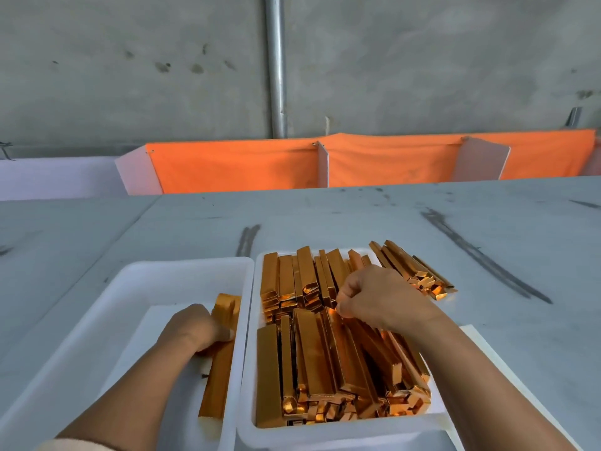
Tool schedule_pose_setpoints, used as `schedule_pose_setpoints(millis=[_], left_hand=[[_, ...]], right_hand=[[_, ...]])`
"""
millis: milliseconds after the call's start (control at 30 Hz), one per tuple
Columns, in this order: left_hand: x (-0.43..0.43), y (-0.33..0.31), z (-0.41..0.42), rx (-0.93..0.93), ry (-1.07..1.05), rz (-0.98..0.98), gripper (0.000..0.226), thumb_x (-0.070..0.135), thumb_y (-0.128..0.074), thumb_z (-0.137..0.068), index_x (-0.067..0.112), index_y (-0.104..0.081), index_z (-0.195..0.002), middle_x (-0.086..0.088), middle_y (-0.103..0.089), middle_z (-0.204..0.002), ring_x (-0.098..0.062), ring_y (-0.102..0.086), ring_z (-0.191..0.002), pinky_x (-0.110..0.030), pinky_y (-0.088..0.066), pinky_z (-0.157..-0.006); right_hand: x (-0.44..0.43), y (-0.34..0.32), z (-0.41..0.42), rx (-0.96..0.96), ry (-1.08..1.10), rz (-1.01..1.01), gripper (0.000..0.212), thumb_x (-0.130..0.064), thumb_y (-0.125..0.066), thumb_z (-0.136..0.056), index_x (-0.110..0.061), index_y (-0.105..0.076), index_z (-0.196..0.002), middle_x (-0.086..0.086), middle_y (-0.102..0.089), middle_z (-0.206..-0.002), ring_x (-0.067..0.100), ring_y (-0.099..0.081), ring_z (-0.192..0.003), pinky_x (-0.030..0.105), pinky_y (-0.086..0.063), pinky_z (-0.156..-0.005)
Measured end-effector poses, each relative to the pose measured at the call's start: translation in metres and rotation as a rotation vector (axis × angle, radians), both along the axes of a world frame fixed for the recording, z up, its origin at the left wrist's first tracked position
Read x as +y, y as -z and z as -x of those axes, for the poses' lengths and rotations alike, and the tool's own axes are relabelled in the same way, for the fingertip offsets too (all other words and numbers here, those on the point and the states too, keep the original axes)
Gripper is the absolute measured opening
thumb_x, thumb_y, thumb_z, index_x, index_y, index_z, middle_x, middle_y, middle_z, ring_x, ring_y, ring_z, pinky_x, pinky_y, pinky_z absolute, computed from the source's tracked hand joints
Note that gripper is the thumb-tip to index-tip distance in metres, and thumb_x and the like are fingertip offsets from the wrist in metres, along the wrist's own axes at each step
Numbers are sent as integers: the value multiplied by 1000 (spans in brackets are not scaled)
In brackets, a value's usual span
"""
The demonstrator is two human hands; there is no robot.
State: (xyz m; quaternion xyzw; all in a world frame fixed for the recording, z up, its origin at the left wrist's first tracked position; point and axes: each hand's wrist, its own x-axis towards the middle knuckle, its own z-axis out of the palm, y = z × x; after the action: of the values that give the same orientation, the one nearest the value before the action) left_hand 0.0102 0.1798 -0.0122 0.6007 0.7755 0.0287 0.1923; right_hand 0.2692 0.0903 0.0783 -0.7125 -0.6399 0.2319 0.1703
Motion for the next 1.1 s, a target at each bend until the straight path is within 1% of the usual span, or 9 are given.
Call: schedule_pose_setpoints(millis=[133, 233, 367, 533, 633, 767, 933, 1033, 1100], left_hand=[[0, -9, 3, -179, -64, -80, 34, 38, -76, -77, 8, -63, -85, -9, -68, -76, -22, -66, -69, -30, -55, -63], [0, -21, 7, -289, -85, -195, 19, 28, -63, -88, 10, -65, -86, -10, -69, -79, -27, -67, -76, -39, -59, -77], [-6, -49, 6, -692, -150, -265, 9, 17, -51, -97, 16, -60, -93, -13, -67, -96, -32, -66, -91, -49, -57, -83], [-30, -90, -5, -1227, -68, -157, 13, 11, -49, -98, 13, -62, -99, -9, -66, -84, -24, -66, -80, -37, -54, -63], [-40, -100, -14, -1189, 96, -133, 18, 11, -46, -97, 9, -63, -98, -6, -64, -65, -20, -65, -63, -36, -53, -60], [-42, -103, -25, -1127, 235, -123, 22, 8, -44, -96, 13, -64, -103, -7, -67, -69, -25, -70, -75, -44, -59, -75], [-36, -96, -35, -903, 345, -212, 24, 12, -44, -96, 23, -65, -91, -6, -71, -72, -24, -72, -77, -46, -59, -80], [-32, -87, -34, -1032, 376, -122, 19, 31, -56, -86, 22, -67, -99, -9, -72, -79, -30, -71, -83, -52, -56, -85], [-26, -82, -28, -1240, 338, 72, 49, 50, -62, -80, 13, -66, -112, -15, -71, -92, -32, -69, -84, -48, -57, -83]], right_hand=[[1, -1, 4, 7, 5, 8, 5, -24, -72, -88, -20, -71, -86, -8, -67, -90, 4, -61, -73, 16, -46, -61], [2, -1, 6, -2, 15, -11, 8, -29, -70, -90, -22, -70, -85, -9, -68, -89, 5, -64, -77, 14, -44, -58], [4, -5, 9, 12, 13, -76, 14, -31, -66, -92, -18, -72, -89, -10, -67, -88, 4, -62, -73, 11, -41, -50], [11, -10, 22, 240, -18, -167, 17, -32, -62, -92, -23, -72, -82, -21, -63, -63, -2, -58, -55, 7, -40, -46], [18, -11, 30, 461, -50, -173, 18, -38, -62, -92, -27, -72, -84, -11, -65, -61, 0, -53, -50, 19, -45, -53], [27, -16, 42, 713, -103, -160, 14, -41, -63, -93, -29, -71, -94, -4, -68, -68, 6, -54, -49, 19, -43, -48], [43, -13, 49, 787, -144, -170, 10, -33, -67, -93, -24, -71, -97, 8, -62, -63, 12, -48, -49, 24, -42, -49], [50, -5, 47, 842, -165, -211, 8, -18, -66, -94, -15, -71, -88, 5, -57, -60, 8, -46, -44, 21, -39, -46], [52, -1, 43, 872, -214, -226, 8, -16, -65, -94, -14, -72, -90, 3, -59, -62, 6, -51, -49, 21, -41, -47]])
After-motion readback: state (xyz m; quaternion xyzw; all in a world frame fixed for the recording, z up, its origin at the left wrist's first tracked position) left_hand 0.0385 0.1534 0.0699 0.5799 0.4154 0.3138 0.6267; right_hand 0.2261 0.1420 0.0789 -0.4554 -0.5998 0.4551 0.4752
